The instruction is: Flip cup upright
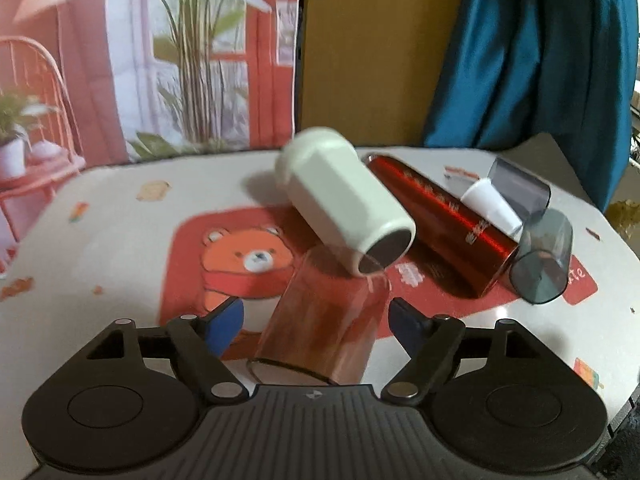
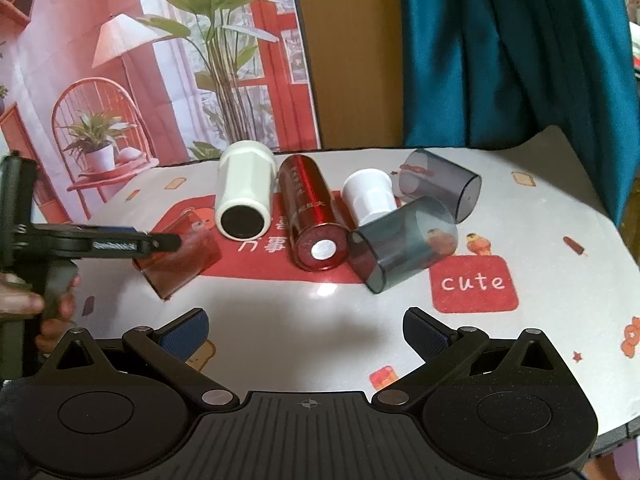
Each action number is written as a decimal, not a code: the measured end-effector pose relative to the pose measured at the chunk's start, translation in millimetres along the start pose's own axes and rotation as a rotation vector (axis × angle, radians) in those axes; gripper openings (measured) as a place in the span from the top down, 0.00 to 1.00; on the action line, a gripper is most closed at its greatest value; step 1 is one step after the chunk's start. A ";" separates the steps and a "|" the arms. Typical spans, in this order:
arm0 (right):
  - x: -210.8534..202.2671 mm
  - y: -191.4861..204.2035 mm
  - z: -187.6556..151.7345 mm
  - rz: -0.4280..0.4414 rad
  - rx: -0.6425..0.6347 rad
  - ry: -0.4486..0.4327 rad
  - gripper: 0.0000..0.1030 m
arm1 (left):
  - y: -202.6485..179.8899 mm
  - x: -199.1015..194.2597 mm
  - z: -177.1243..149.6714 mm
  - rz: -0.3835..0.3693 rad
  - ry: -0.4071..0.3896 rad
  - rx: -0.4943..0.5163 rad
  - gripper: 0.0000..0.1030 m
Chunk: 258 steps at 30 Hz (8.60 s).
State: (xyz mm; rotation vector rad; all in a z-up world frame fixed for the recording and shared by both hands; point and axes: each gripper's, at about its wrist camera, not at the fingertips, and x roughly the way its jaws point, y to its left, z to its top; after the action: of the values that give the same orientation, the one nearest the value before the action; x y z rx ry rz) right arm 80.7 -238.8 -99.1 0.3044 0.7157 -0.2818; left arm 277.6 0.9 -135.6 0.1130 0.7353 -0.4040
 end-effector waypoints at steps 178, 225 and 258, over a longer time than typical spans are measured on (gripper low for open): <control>-21.2 36.0 20.8 0.055 -0.152 0.044 0.00 | -4.0 -196.4 -78.3 0.308 -0.051 -0.291 0.03; -155.2 46.8 -29.2 -0.046 -0.149 -0.069 0.00 | -84.5 -284.1 -82.7 0.277 -0.159 -0.107 0.00; -155.6 42.6 -29.2 -0.047 -0.136 -0.076 0.00 | -85.2 -284.4 -84.4 0.279 -0.154 -0.104 0.00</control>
State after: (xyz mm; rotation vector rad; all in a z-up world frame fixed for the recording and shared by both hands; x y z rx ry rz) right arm -33.7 -166.0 -7.1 0.1474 0.6647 -0.2869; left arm 0.5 33.5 -3.5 0.0844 0.5774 -0.1067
